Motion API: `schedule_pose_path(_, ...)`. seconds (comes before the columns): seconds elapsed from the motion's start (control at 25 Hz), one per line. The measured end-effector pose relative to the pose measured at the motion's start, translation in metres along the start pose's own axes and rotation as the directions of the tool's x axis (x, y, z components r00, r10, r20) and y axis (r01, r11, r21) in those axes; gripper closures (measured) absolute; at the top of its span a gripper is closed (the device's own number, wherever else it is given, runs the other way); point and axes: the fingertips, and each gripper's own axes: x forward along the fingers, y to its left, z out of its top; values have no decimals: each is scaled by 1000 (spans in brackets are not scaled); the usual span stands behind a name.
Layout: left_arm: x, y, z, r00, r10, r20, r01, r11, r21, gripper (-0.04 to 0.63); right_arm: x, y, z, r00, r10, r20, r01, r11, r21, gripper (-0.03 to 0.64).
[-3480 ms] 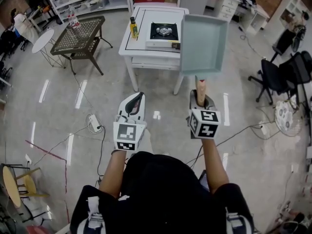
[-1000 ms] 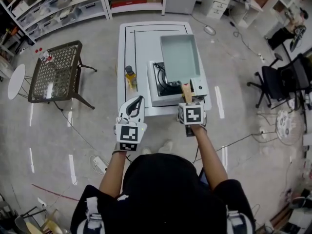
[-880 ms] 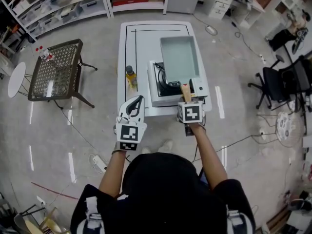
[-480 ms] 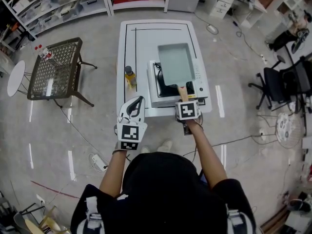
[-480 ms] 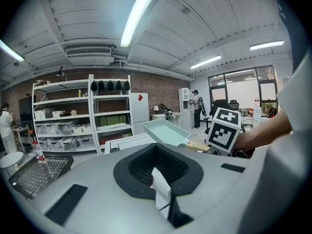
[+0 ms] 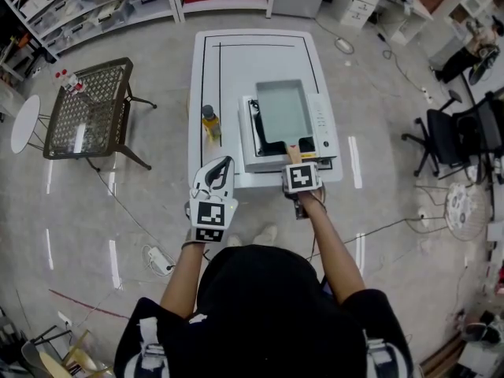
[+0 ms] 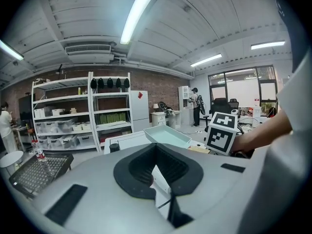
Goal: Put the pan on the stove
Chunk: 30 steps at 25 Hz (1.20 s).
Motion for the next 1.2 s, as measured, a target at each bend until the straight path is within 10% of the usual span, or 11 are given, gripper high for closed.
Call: schedule_pose_path(1.2,-4,-6,7,1000,-5,13,5,1000,18,571,-22,-2,31,996,-49,76,45,998,53,469)
